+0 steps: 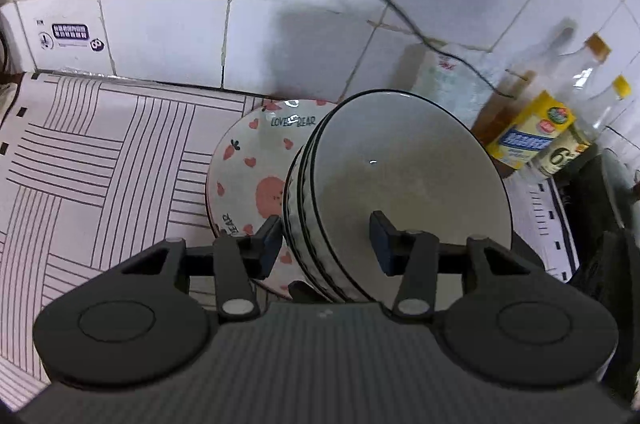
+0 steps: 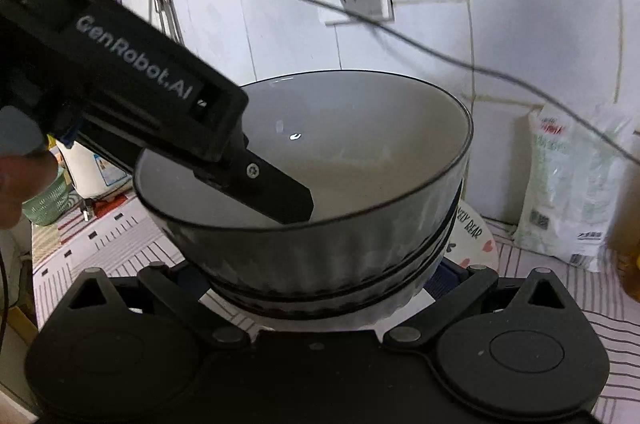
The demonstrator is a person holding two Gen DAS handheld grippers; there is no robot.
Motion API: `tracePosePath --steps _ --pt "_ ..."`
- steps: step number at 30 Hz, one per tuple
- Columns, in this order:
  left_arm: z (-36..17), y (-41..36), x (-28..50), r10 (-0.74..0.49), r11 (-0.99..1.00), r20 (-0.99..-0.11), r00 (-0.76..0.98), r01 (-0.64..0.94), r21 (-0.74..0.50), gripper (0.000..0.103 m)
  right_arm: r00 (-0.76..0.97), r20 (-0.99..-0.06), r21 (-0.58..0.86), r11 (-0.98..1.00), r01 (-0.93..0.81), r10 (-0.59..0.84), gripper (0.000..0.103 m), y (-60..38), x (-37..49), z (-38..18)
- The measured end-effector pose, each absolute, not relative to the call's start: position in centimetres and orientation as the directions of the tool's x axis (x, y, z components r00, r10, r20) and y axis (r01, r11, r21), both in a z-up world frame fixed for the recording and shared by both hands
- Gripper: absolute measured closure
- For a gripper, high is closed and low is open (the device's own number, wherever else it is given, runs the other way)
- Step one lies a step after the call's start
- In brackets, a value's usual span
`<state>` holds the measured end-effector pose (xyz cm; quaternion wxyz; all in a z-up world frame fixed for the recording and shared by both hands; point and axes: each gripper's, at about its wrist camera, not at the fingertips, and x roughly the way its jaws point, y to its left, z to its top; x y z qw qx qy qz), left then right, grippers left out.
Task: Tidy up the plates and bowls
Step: 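Lift the bowl stack and lower it onto the bunny-print plates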
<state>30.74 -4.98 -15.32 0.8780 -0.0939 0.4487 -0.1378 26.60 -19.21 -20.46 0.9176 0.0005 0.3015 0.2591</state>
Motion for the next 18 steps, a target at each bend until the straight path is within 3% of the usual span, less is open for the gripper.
tracePosePath --steps 18 --pt "-18.7 -5.8 34.5 -0.283 0.956 -0.761 0.584 0.105 -0.274 0.057 0.659 -0.607 0.115 0.87 -0.48 0.444 0.0 -18.4 30.4 -24.1"
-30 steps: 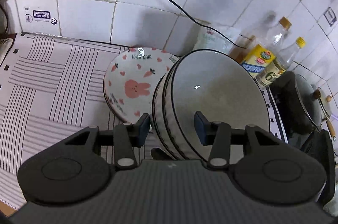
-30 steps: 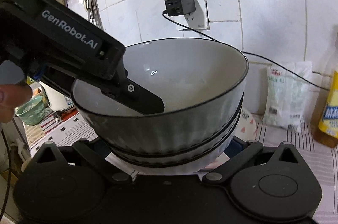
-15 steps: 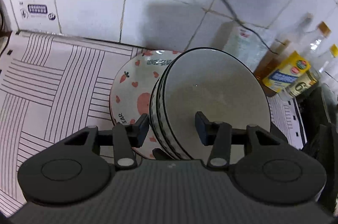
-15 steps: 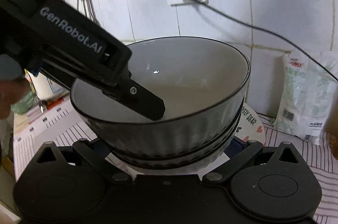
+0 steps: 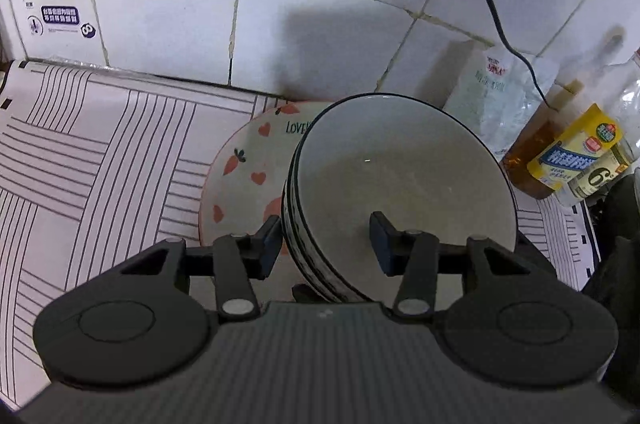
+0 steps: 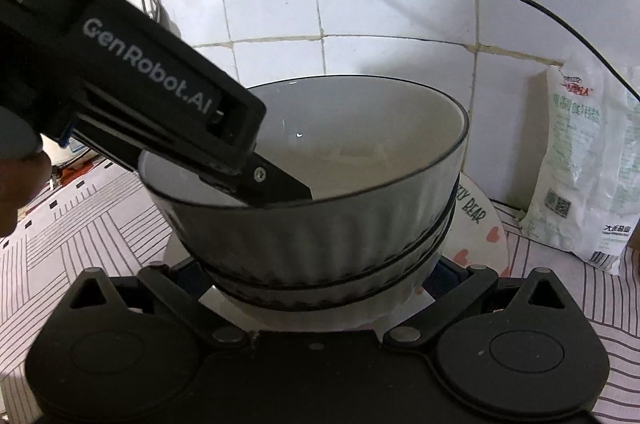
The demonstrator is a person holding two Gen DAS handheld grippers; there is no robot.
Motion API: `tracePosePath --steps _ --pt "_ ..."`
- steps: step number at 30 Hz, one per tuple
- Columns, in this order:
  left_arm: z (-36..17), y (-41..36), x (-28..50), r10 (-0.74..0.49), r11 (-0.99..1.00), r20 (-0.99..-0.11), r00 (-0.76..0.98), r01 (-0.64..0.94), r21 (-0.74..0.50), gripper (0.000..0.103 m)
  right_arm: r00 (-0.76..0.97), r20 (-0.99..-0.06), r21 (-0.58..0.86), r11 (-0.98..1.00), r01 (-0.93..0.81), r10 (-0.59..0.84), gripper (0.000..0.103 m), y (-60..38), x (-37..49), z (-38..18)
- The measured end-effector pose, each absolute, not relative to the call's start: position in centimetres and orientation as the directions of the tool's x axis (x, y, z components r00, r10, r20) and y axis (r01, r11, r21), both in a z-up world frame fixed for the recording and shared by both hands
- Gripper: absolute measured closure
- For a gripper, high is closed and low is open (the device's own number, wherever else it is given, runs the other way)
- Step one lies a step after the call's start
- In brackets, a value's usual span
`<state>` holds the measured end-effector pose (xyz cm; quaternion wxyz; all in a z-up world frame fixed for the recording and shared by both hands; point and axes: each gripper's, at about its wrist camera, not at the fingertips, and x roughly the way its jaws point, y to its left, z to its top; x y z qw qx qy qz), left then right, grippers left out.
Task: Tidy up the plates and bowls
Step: 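Lift the bowl stack and lower it onto the bunny-print plates, then open both grippers and pull back from the bowls on the plates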
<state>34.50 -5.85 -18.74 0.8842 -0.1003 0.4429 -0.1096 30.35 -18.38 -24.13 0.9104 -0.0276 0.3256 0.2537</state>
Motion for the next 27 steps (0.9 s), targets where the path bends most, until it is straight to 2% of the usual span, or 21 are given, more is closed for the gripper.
tracePosePath --steps 13,20,27 --pt "-18.8 -6.4 35.1 -0.273 0.96 -0.767 0.58 0.11 -0.259 0.057 0.647 -0.622 0.159 0.88 -0.448 0.441 0.0 -19.9 31.4 -23.8" --pt "-18.6 -6.2 35.1 -0.245 0.965 -0.776 0.581 0.069 -0.253 0.055 0.64 -0.662 0.119 0.897 -0.425 0.391 0.0 -19.6 31.6 -23.4" --pt "-16.4 -5.2 33.3 -0.213 0.971 -0.75 0.627 0.05 -0.234 0.047 0.628 -0.686 0.119 0.909 -0.4 0.367 0.0 -20.3 29.9 -21.5"
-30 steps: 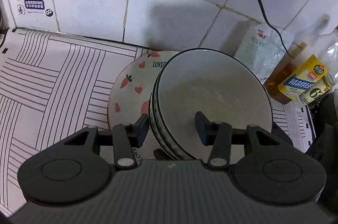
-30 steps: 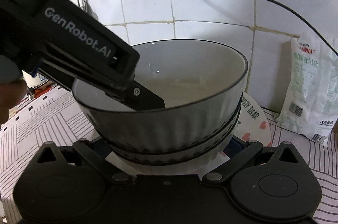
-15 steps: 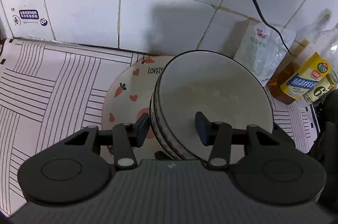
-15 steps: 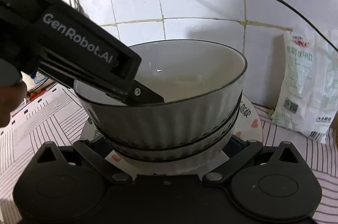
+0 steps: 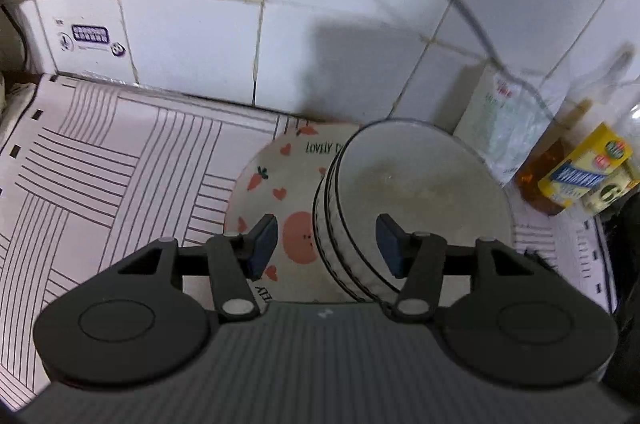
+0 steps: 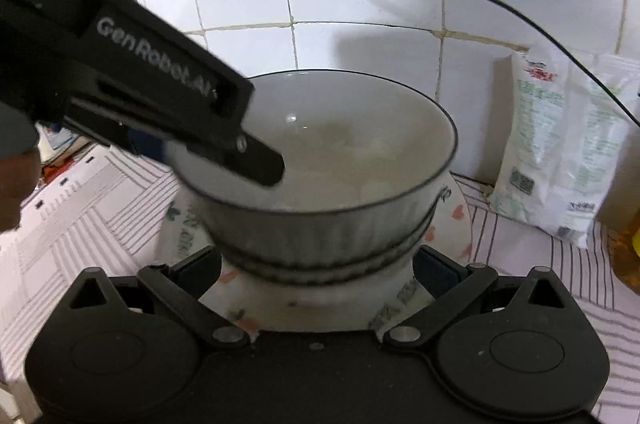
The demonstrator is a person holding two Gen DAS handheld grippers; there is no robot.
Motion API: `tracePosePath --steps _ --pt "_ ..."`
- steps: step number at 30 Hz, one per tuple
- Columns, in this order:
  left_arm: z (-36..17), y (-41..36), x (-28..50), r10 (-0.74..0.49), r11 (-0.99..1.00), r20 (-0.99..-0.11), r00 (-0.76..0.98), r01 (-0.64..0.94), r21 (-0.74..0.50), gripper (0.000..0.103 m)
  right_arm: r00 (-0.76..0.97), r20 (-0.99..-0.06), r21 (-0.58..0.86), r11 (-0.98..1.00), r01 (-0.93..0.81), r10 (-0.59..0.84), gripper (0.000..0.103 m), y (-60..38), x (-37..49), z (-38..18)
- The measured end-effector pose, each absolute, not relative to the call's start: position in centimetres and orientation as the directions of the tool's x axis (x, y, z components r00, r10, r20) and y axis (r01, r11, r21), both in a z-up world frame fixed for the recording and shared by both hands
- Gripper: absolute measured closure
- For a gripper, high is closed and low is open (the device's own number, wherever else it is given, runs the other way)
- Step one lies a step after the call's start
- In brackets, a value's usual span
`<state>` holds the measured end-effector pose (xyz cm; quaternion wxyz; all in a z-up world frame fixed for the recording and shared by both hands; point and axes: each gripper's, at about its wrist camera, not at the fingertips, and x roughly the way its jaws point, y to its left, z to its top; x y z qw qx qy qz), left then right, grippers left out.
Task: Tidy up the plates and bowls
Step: 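Open both grippers and pull back from the bowls on the plates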
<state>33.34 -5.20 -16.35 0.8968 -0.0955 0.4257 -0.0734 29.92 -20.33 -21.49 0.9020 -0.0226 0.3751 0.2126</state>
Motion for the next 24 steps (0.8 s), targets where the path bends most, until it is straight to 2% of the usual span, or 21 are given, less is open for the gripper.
tracePosePath --steps 12,24 --pt "-10.1 -5.5 27.6 -0.145 0.989 -0.7 0.699 0.092 -0.113 0.036 0.662 -0.669 0.148 0.933 -0.328 0.339 0.0 -21.6 25.2 -17.3" --pt "-6.6 -5.0 19.5 -0.112 0.993 -0.696 0.71 0.1 -0.057 0.025 0.728 -0.655 0.031 0.971 -0.238 0.2 0.0 -19.9 17.8 -11.7"
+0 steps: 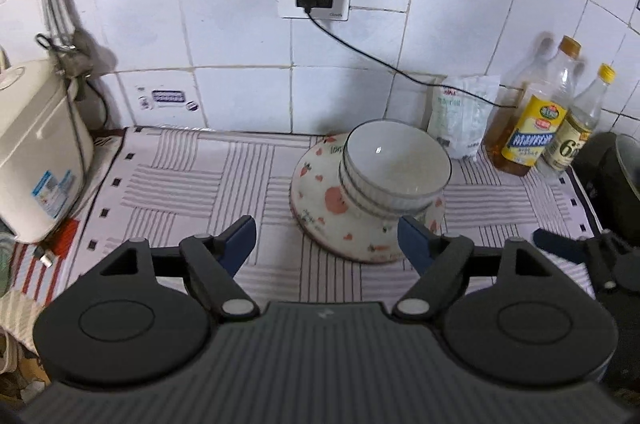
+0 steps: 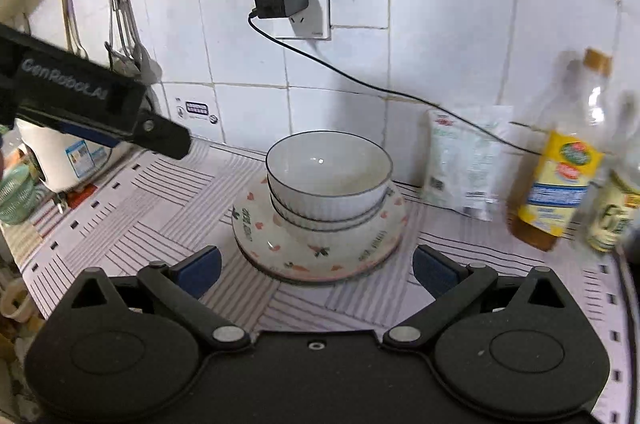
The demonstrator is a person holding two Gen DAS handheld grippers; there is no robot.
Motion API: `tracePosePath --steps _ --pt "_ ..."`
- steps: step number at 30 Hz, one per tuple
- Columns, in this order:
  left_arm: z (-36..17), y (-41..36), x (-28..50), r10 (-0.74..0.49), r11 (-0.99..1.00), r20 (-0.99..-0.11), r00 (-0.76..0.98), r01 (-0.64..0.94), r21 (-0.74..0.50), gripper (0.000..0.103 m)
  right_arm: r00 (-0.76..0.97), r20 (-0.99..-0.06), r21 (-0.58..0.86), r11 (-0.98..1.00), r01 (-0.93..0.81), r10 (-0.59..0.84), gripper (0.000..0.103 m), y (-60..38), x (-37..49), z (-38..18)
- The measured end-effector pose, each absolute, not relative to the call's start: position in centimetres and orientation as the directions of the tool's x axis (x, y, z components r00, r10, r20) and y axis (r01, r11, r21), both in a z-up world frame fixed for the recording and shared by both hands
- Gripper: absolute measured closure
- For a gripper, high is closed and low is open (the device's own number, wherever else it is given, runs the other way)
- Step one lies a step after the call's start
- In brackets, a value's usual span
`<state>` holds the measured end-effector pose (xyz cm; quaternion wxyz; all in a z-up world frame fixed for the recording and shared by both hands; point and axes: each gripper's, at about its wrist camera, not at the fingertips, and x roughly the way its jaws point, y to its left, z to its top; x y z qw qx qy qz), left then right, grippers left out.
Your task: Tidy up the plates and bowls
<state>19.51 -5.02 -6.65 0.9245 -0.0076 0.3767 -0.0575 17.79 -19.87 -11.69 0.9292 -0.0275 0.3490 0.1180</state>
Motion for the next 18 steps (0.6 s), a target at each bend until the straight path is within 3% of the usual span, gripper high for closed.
tracePosePath --steps 7,12,18 --pt "-5.5 -3.3 14.6 -0.166 0.986 -0.719 0.675 0.121 -0.113 0.025 0.735 -0.656 0.039 0.98 -0.195 0.172 0.0 -19.4 13.2 -8.5" --pt "-4.3 -2.5 11.3 -0.151 0.988 -0.696 0.702 0.14 -0.073 0.024 0.738 -0.66 0.016 0.984 -0.175 0.142 0.0 -19.2 10.4 -6.8" --pt "-3.2 -2.0 8.2 -0.131 0.988 -0.675 0.726 0.152 -0.029 0.01 0.749 -0.654 0.007 0.991 -0.134 0.106 0.0 -19.0 7.8 -4.8"
